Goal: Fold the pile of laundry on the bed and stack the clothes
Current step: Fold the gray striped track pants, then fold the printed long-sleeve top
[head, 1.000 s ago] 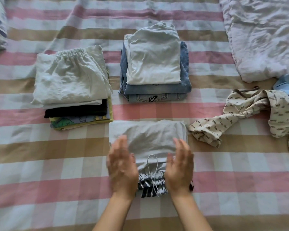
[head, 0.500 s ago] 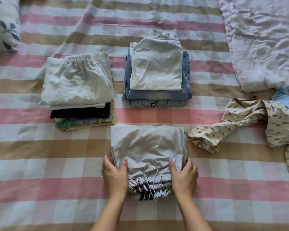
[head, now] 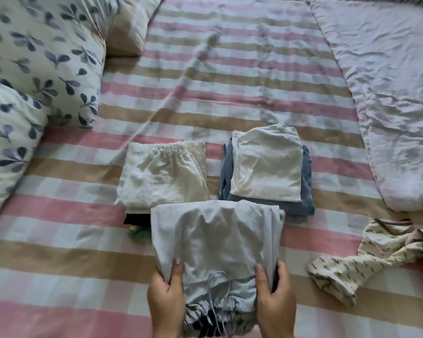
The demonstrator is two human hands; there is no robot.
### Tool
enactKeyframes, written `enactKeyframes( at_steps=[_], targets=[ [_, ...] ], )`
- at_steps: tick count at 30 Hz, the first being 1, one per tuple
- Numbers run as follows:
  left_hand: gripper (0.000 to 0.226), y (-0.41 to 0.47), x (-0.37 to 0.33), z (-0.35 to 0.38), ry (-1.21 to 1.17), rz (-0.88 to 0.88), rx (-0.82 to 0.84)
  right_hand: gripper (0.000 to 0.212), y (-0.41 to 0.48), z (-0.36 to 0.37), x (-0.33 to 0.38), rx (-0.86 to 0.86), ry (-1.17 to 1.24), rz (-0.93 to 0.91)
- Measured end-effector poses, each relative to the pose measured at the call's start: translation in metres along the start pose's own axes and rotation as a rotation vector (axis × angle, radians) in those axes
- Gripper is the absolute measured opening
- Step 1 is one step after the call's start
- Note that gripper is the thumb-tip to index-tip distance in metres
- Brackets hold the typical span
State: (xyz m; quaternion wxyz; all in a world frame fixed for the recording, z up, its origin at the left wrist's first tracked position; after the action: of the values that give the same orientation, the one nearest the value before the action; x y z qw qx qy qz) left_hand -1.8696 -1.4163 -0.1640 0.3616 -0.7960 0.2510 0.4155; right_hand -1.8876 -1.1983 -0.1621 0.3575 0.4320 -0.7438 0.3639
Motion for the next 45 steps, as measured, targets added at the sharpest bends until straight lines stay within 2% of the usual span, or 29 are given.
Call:
enactKeyframes(
  at_steps=[3,6,11,13,14,16,17,18,20,23,27,30,32,34,36,39,42,45],
  targets=[
    [0.017,0.066,-0.055,-0.026,-0.056,0.160,-0.055,0.004,0.035,0.055,0.072,0.073,0.074,-0.176],
    [0.019,0.145,-0.088,-0.036,0.051,0.252,-0.038,0.010,0.078,0.116,0.116,0.087,0.100,-0.244],
    [0.030,0.237,-0.083,-0.029,0.225,0.216,-0.008,0.028,0.127,0.191,0.108,0.136,0.009,-0.054],
    [0.043,0.246,-0.075,-0.026,0.389,0.158,0.005,0.035,0.135,0.198,0.097,0.125,-0.056,0.035],
    [0.055,0.245,-0.075,-0.026,0.525,0.216,-0.049,0.042,0.136,0.197,0.094,0.081,-0.083,0.035],
    [0.062,0.230,-0.090,-0.017,0.686,0.553,-0.107,0.051,0.131,0.190,0.104,-0.041,-0.190,-0.177],
    [0.059,0.219,-0.097,-0.006,0.737,0.718,-0.069,0.052,0.126,0.191,0.112,-0.057,-0.290,-0.333],
    [0.055,0.212,-0.098,0.005,0.804,0.805,0.011,0.053,0.121,0.196,0.117,-0.027,-0.401,-0.466],
    [0.054,0.210,-0.086,0.021,0.935,0.768,0.149,0.055,0.120,0.212,0.114,0.160,-0.577,-0.548],
    [0.060,0.226,-0.053,0.024,1.078,0.567,0.216,0.060,0.131,0.230,0.088,0.420,-0.758,-0.389],
    [0.062,0.234,-0.044,0.030,1.153,0.500,0.306,0.060,0.135,0.233,0.087,0.530,-0.838,-0.351],
    [0.060,0.217,-0.065,0.032,1.036,0.518,0.271,0.057,0.127,0.211,0.100,0.548,-0.674,-0.354],
    [0.053,0.184,-0.088,0.033,0.860,0.642,0.189,0.052,0.114,0.178,0.109,0.424,-0.479,-0.415],
    [0.049,0.135,-0.109,0.044,0.731,0.812,0.182,0.045,0.097,0.135,0.109,0.285,-0.349,-0.449],
    [0.047,0.086,-0.117,0.063,0.615,0.875,0.270,0.037,0.083,0.089,0.098,0.199,-0.288,-0.433],
    [0.033,0.021,-0.116,0.092,0.467,0.864,0.439,0.030,0.073,0.022,0.074,0.131,-0.227,-0.325],
    [0.029,-0.042,-0.102,0.126,0.506,0.910,0.623,0.027,0.065,-0.044,0.041,0.095,-0.206,-0.212],
    [0.026,-0.101,-0.083,0.162,0.557,0.867,0.765,0.025,0.057,-0.118,0.001,0.034,-0.190,-0.115]
  ],
)
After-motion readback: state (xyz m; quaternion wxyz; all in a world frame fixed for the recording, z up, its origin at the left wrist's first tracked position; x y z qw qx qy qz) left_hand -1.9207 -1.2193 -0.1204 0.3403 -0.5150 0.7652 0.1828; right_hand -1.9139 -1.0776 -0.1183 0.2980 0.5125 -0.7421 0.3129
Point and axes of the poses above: each hand's wrist, its own y-axis towards the middle knuckle, its own z-axis out of the palm, x = y × z, the point moved 5 cm from there along y, towards the middle knuckle, and after that the axes turned 3 degrees about x, right-handed, at the moved point
